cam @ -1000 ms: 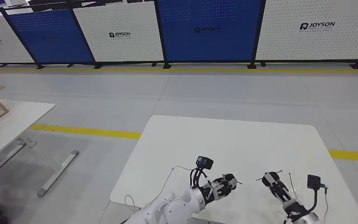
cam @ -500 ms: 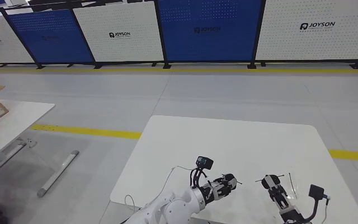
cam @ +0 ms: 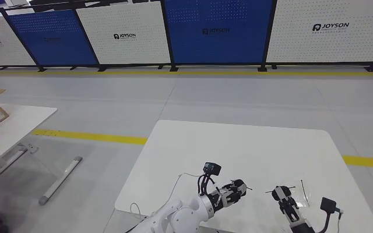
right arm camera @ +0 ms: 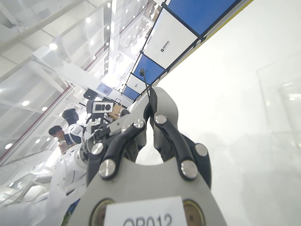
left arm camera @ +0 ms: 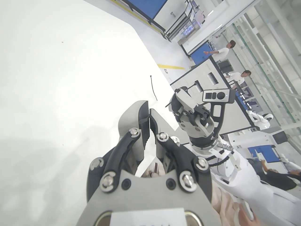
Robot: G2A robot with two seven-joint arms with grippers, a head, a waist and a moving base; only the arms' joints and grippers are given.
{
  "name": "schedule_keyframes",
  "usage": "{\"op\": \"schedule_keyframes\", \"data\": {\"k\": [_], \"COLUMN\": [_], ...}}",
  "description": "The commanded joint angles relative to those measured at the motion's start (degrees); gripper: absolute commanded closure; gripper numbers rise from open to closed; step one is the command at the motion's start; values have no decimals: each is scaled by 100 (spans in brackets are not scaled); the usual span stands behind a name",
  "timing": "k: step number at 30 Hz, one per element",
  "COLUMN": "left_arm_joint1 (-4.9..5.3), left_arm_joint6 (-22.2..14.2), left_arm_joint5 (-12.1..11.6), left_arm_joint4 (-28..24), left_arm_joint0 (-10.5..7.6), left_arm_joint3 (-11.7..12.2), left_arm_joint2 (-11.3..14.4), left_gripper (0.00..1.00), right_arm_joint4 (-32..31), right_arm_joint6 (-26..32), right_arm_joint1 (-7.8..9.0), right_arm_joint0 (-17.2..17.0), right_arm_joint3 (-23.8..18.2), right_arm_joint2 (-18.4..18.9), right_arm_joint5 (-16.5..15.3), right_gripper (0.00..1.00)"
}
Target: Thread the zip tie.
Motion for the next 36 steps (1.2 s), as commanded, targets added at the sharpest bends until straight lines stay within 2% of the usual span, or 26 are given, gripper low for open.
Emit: {"op": "schedule_keyframes", "data": {"k": [1,3,11,14,22,29,36], "left_arm_joint1": [-35,-72,-72,-72,-72,-72,-72], "left_arm_joint6": [171,269,269,269,269,269,269], "left_arm_joint5": [135,244,244,244,244,244,244], "left_arm_joint4": [3,-28,-28,-28,-28,-28,-28], "left_arm_joint0": [-51,-101,-101,-101,-101,-101,-101], "left_arm_joint3": [102,203,203,203,203,203,203], "left_arm_joint2": [65,139,139,139,139,139,139], "left_gripper": [100,100,100,100,100,100,100], "right_arm_joint4": [0,0,1,-14,214,217,332], "right_arm_joint6": [0,0,5,53,563,561,270], "right_arm_joint1": [0,0,-4,-36,-87,-89,-178], "right_arm_joint0": [0,0,12,73,295,301,532], "right_arm_joint3": [0,0,8,69,230,232,406], "right_arm_joint2": [0,0,-6,-119,-344,-343,-475], "right_arm_joint5": [0,0,21,11,0,9,0], "right_gripper": [100,100,100,100,100,100,100]}}
